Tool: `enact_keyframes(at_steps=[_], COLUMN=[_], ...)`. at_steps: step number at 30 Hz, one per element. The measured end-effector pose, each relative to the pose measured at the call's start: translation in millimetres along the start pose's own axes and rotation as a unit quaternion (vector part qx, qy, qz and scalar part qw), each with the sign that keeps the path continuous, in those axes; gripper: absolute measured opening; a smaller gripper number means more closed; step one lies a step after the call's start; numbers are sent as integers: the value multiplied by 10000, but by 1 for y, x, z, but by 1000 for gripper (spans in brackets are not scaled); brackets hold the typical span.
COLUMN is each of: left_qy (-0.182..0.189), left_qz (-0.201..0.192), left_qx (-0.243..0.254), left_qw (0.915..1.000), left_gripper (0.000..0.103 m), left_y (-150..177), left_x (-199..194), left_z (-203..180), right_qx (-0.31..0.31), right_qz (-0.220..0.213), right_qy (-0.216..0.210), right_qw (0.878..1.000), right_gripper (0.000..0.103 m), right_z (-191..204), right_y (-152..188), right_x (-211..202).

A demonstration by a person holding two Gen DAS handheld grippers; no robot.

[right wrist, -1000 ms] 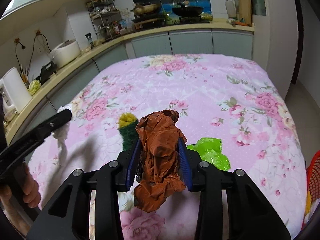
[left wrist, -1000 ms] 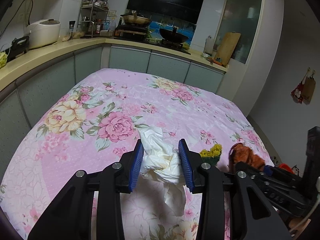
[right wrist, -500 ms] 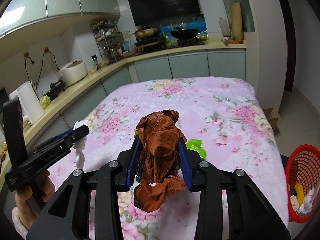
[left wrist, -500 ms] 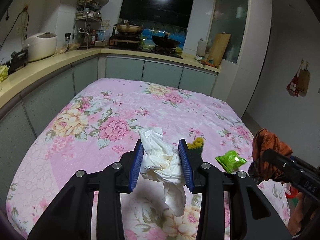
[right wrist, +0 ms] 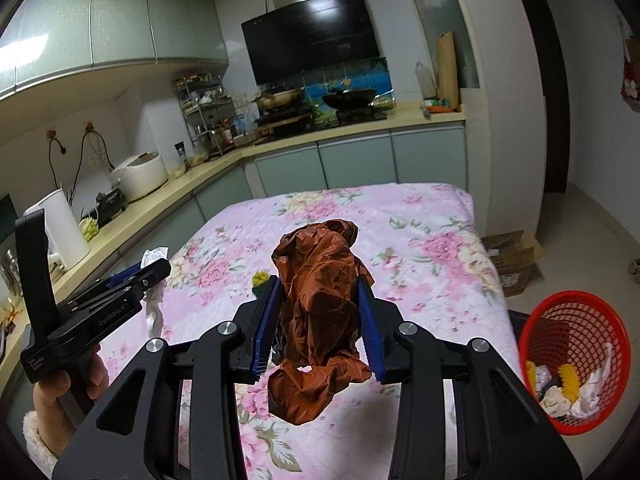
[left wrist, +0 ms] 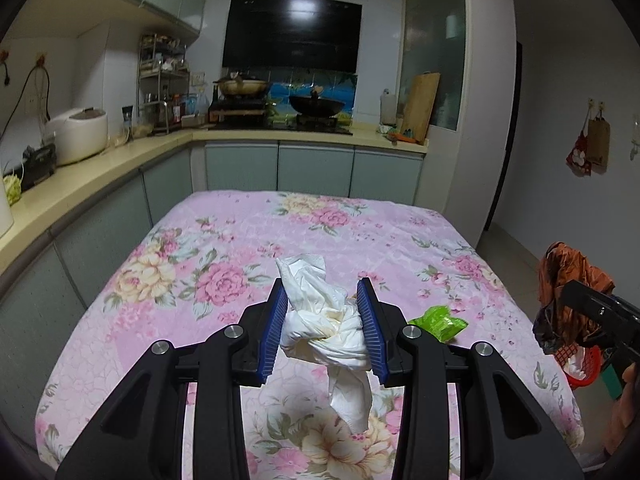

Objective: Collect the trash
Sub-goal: 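Lift the tissue and brown cloth and carry both over the red basket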

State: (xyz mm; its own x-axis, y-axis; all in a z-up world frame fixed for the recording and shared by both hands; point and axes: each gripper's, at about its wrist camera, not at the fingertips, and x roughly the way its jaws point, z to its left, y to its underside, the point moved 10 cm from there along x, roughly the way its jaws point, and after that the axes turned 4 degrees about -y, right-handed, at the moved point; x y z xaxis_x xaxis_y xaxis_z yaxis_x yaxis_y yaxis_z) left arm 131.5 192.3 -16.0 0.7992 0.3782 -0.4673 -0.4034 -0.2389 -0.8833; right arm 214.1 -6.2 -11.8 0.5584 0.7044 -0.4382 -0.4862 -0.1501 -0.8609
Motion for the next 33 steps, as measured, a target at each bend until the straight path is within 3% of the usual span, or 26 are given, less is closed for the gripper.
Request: enact_keyframes(at_steps=[19,33], left_qy=[2,285], left_qz=[-204,-179], left_qx=[236,529], left_qw=[9995,9980], left_gripper=[35,35], left_y=[-12,-14], left_x=[-12,-2], left_z=[-22,-65], right_qx=[105,347], right_qz=[-251,-384], right_qy=[364,847], right_qw=[9990,9951], right_gripper=[37,37], right_z=[-28,-65], right_y=[-9,-14], right_x=[-26,-47])
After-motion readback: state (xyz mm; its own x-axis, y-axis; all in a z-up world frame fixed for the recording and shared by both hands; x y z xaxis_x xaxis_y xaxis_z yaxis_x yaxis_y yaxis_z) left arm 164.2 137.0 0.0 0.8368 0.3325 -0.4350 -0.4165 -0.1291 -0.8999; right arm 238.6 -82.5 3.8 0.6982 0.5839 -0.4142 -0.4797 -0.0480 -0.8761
